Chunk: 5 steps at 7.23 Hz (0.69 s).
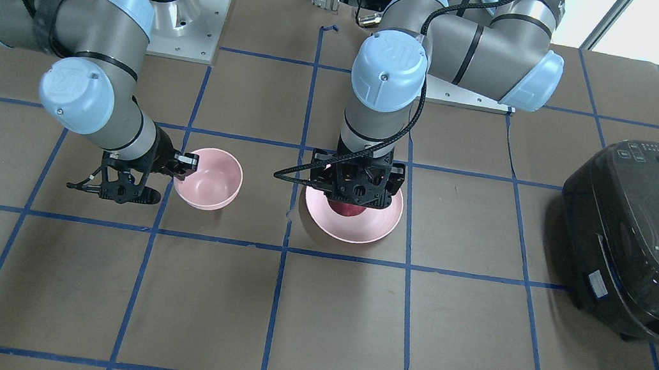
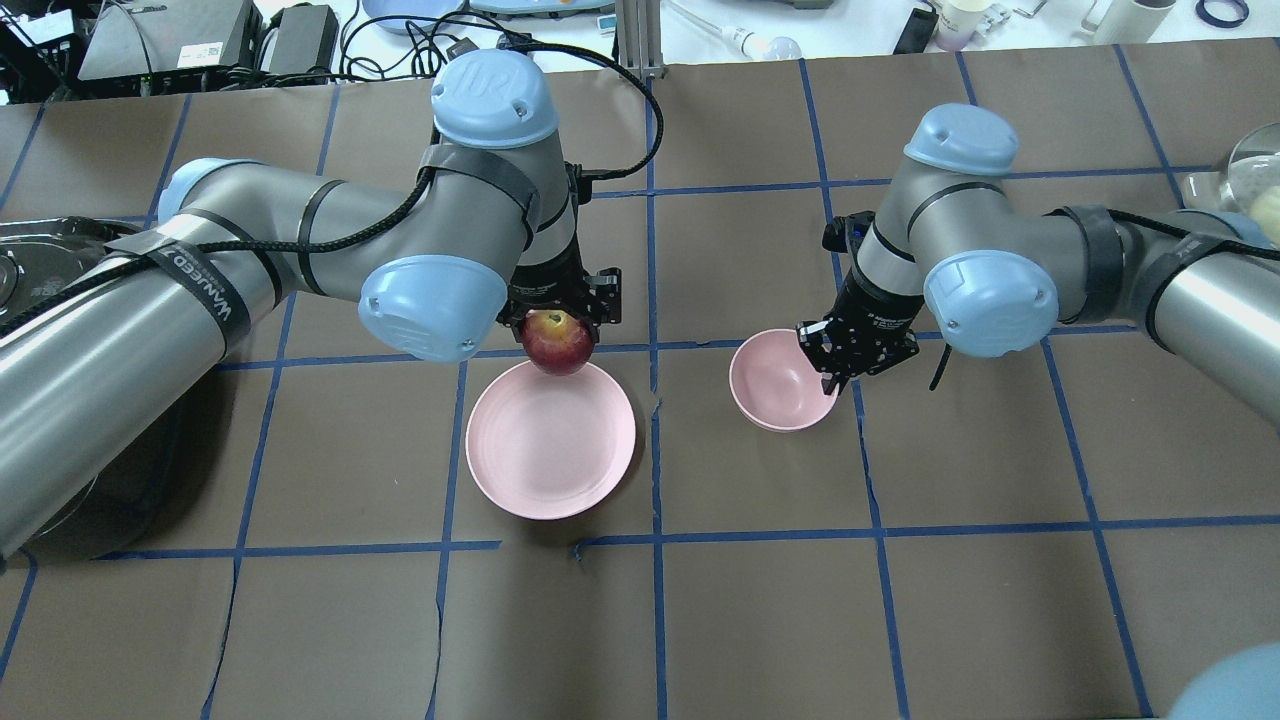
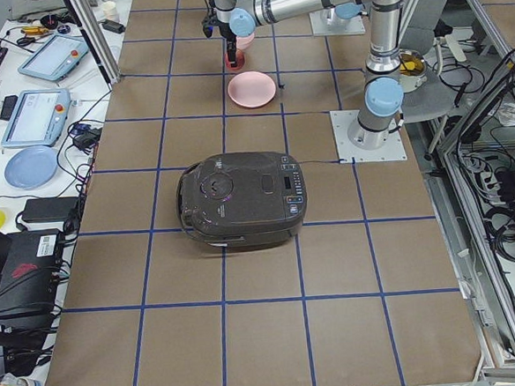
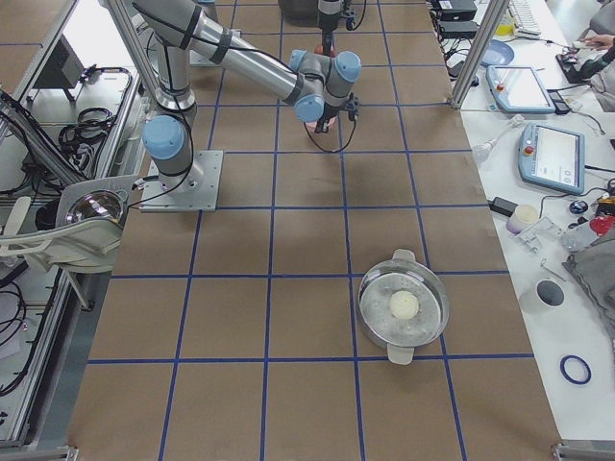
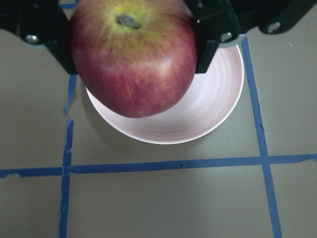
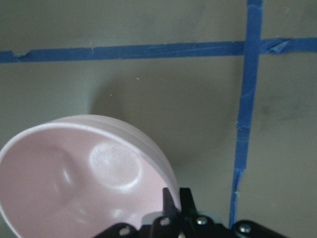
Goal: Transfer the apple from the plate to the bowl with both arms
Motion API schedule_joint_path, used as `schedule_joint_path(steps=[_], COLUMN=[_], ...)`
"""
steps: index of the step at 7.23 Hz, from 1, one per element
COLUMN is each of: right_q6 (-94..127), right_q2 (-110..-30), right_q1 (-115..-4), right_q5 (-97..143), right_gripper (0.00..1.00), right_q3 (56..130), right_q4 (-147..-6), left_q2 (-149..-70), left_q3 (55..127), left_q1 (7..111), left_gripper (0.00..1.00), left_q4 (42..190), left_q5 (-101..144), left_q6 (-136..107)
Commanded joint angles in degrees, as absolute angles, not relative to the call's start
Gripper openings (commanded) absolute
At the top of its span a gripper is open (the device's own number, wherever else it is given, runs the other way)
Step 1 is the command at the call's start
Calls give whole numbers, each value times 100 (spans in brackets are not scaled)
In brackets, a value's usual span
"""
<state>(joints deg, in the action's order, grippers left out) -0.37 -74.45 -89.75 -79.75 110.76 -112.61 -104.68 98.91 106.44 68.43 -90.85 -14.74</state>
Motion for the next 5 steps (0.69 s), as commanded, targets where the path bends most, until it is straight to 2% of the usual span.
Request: schedule_joint_path(steps=[1,2,3,4,5], right_q6=[-26,-61,-70,-18,-26], right_q2=[-7383,-7365,-7391,-7435,-7583], right_q1=[-9184,-9185,-9176,-9115,-8984], right_q5=[-7760,-7796,-7839,-7927,-8093], right_gripper=[0,28,77,100,100], right_q3=[11136,11136,11127,11023,10769], right_q4=[-11347,-11355,-11355,-11321,-11259], left_q2=[-10468,-10476,-10520,-10538,-10582], left_q3=[9888,9888,9862,9844,9783], left_q1=[10644,10652,10670,10792,10993], left_gripper=[37,37,37,37,37], left_q4=[6847,6847,6838,6829,6803], left_q5=[-9088,-9079,-9062,-9070,-9070], left_q6=[-1477,-1529,-1790,-1897,-2038])
